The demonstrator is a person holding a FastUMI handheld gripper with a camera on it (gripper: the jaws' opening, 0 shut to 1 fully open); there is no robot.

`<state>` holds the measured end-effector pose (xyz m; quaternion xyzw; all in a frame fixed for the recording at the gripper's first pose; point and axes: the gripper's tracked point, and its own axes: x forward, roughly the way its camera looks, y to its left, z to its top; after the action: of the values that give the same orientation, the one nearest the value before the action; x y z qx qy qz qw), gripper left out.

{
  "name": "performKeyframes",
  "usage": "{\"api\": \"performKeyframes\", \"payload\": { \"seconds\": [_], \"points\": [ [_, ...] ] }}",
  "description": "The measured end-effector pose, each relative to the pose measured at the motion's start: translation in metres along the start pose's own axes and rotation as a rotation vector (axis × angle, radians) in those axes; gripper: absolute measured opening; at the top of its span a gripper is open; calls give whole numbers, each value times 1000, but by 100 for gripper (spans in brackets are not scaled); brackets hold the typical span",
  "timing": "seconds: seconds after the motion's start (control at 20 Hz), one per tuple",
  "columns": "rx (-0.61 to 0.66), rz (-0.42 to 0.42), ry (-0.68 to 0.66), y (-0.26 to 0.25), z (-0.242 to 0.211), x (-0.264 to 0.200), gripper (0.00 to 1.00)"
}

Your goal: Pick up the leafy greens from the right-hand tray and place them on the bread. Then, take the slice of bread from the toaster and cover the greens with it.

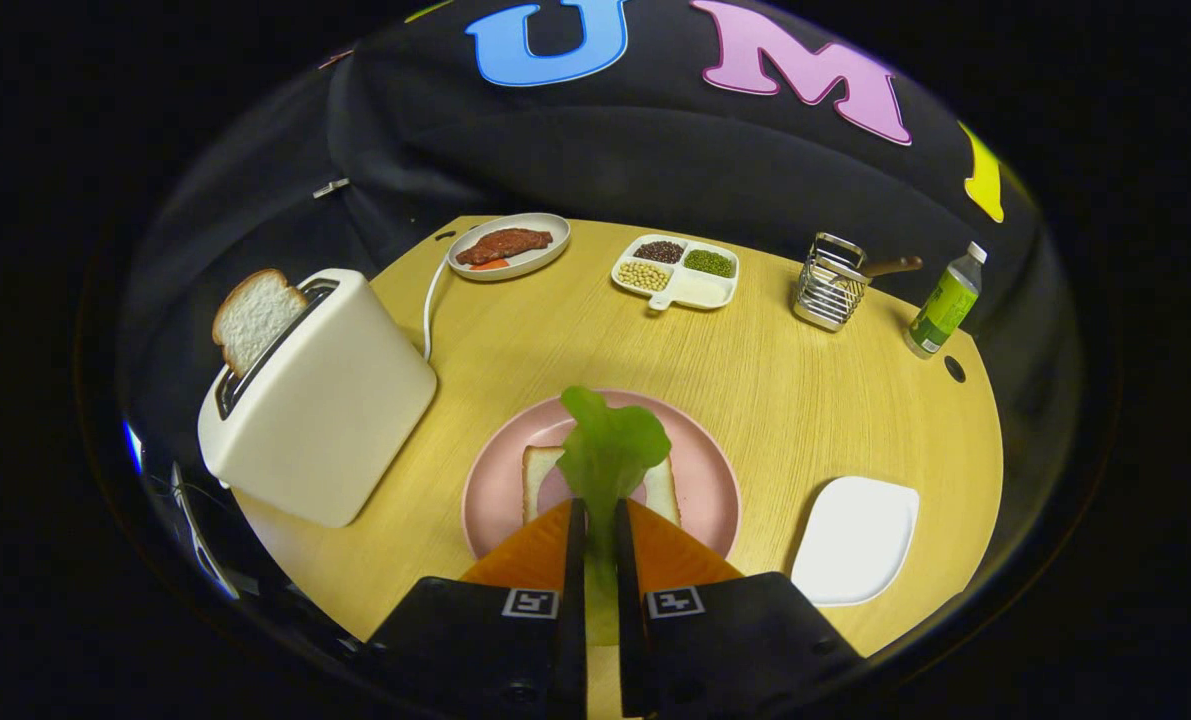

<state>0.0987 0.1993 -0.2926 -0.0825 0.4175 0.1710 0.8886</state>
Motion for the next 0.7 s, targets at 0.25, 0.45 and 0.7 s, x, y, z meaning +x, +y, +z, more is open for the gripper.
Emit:
{"api": "performKeyframes", "payload": {
  "seconds": [0.25,0.45,0.7],
  "points": [
    [13,-3,6,2,0,7,19],
    [32,53,-36,16,12,1,19],
    [35,26,0,10,8,17,20]
  ]
}}
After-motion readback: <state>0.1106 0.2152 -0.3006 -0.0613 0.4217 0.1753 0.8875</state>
